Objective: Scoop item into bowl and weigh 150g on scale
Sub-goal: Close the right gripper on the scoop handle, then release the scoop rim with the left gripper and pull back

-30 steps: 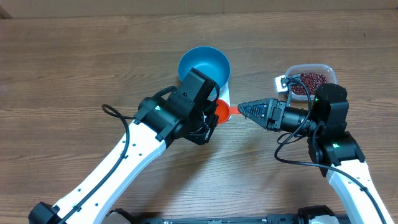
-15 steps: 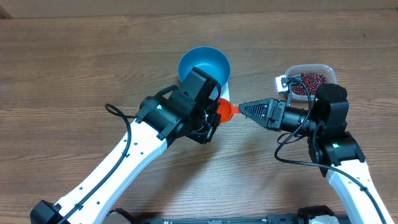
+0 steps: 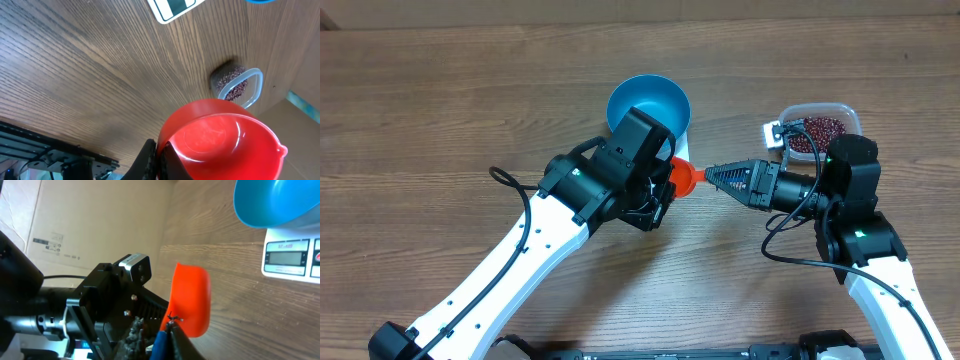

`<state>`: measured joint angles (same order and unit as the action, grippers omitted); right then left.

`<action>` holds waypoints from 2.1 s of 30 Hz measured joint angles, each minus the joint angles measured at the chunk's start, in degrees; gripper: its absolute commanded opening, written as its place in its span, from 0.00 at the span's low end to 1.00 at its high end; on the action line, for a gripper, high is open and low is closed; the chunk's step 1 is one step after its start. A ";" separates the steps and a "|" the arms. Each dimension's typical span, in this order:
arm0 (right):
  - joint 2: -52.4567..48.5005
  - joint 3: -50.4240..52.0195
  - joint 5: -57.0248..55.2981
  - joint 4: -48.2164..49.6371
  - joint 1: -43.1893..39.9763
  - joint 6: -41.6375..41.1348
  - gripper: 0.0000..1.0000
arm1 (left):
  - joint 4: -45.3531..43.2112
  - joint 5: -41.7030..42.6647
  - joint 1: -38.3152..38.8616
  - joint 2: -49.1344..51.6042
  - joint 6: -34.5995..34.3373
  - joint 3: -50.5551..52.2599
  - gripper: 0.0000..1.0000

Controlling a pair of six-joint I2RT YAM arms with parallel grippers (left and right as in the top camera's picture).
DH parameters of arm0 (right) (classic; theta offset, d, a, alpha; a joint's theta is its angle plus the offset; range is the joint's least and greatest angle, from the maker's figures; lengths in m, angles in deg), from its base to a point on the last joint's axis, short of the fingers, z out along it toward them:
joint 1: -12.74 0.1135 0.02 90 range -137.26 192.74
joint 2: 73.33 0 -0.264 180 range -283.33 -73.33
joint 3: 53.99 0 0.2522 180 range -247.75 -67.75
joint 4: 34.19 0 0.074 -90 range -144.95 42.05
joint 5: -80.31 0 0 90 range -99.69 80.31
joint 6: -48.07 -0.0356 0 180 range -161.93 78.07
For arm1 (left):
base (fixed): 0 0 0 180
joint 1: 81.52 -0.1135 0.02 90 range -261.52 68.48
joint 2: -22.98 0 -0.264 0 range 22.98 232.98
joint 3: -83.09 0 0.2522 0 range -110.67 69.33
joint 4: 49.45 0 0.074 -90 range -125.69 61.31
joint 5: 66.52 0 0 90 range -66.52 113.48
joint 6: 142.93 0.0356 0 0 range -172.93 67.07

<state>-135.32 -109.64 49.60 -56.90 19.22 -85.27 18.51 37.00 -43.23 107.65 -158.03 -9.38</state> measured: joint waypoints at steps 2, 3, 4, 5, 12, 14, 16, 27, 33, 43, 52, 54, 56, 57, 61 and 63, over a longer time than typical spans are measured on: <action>0.00 0.00 -0.46 -0.72 0.00 -0.09 0.10 | 0.04 -0.02 0.00 0.00 0.00 0.00 0.04; 0.00 0.00 -0.70 -0.94 0.00 -0.11 0.10 | 0.07 -0.02 0.00 0.00 0.00 0.00 0.04; 0.00 0.00 -0.85 -1.09 0.00 -0.13 0.10 | 0.09 -0.04 0.00 0.00 0.00 0.00 0.04; 0.00 0.00 -1.01 -1.18 0.00 -0.11 0.11 | 0.13 -0.04 0.00 0.00 0.00 0.00 0.04; 0.00 0.00 -1.11 -1.11 0.00 -0.22 0.30 | 0.90 -0.02 0.00 0.00 0.02 0.00 0.04; 0.00 0.00 -1.09 -1.07 0.00 -0.11 0.31 | 1.07 -0.04 0.00 0.00 0.02 0.00 0.04; 0.00 0.00 -1.07 -1.07 0.00 -0.09 0.31 | 1.09 -0.07 0.00 0.00 0.02 0.00 0.04; 0.00 0.00 -1.18 -1.11 0.00 -0.09 0.16 | 1.14 -0.72 0.00 0.00 0.02 0.00 0.04; 0.00 0.00 -1.27 -1.14 0.00 -0.11 0.09 | 1.09 -0.70 0.00 0.00 0.02 0.00 0.04; -0.02 0.00 -1.70 -1.55 0.00 0.07 0.04 | 1.03 -0.72 0.00 0.00 0.02 0.00 0.07; 0.00 0.00 -1.64 -1.40 0.00 0.04 0.03 | 1.20 -1.09 0.00 0.02 0.09 0.00 0.99; 0.00 0.00 -1.64 -1.40 0.00 0.13 0.04 | 1.29 -1.07 0.00 0.02 0.17 0.00 0.99; -0.02 0.00 -1.68 -1.95 0.00 0.50 0.04 | 1.29 -0.81 0.00 0.02 0.24 0.00 1.00; 0.00 0.00 -1.73 -2.62 0.00 0.72 0.04 | 1.29 -0.66 0.00 0.02 0.39 0.00 1.00; 0.00 0.00 -2.34 -4.15 0.00 1.77 0.04 | 1.31 -0.42 0.00 0.00 2.71 0.00 1.00; -0.02 0.00 -2.67 -4.17 0.00 2.21 0.04 | 1.31 -0.46 0.00 0.00 4.87 0.00 1.00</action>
<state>-135.35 -109.64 46.93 -61.07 19.22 -83.06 19.82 36.54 -43.23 107.65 -153.15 -9.38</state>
